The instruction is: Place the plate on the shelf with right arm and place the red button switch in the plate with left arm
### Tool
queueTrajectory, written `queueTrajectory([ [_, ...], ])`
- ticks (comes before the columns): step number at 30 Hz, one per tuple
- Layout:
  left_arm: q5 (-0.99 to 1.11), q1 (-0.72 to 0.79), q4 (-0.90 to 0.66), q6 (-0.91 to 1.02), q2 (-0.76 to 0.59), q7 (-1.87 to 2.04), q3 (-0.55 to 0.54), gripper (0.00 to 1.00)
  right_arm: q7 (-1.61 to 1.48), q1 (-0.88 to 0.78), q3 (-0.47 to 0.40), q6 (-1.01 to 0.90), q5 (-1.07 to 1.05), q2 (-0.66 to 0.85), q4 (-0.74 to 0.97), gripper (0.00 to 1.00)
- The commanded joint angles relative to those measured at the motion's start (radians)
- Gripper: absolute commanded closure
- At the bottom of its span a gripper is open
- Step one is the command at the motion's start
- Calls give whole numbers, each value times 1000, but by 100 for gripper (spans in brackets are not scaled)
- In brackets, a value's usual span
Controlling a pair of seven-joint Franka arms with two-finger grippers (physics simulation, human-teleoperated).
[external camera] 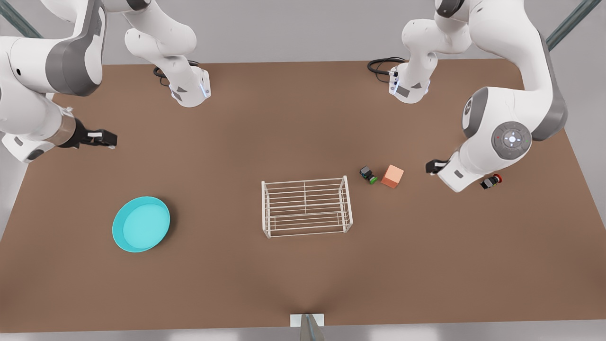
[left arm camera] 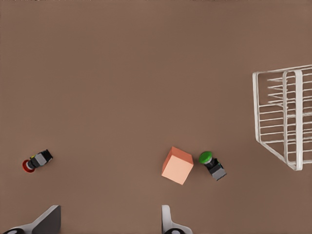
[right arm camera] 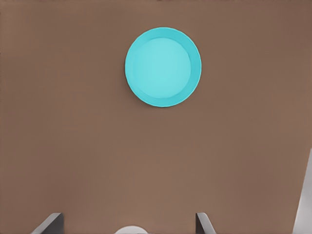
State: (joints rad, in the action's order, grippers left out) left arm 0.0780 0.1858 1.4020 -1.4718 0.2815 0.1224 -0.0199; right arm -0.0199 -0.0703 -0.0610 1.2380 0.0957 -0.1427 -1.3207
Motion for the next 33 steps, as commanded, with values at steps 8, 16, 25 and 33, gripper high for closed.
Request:
queueTrajectory([
  [8, -119, -92, 394, -516, 50, -1173, 224, 0, -623, 325, -5, 270, -221, -452, 100, 0],
  [16, -116, -249, 523, -777, 191, -2150, 310, 0, -1025, 425, -3, 620, -367, -603, 83, 0],
  [25, 55, -263, 612, -854, 157, -1515, 325, 0, -1052, 426, -3, 704, -395, -666, 5, 0],
  [33, 48, -256, 640, -825, 159, -1454, 324, 0, -1049, 408, -3, 747, -393, -709, -34, 0],
])
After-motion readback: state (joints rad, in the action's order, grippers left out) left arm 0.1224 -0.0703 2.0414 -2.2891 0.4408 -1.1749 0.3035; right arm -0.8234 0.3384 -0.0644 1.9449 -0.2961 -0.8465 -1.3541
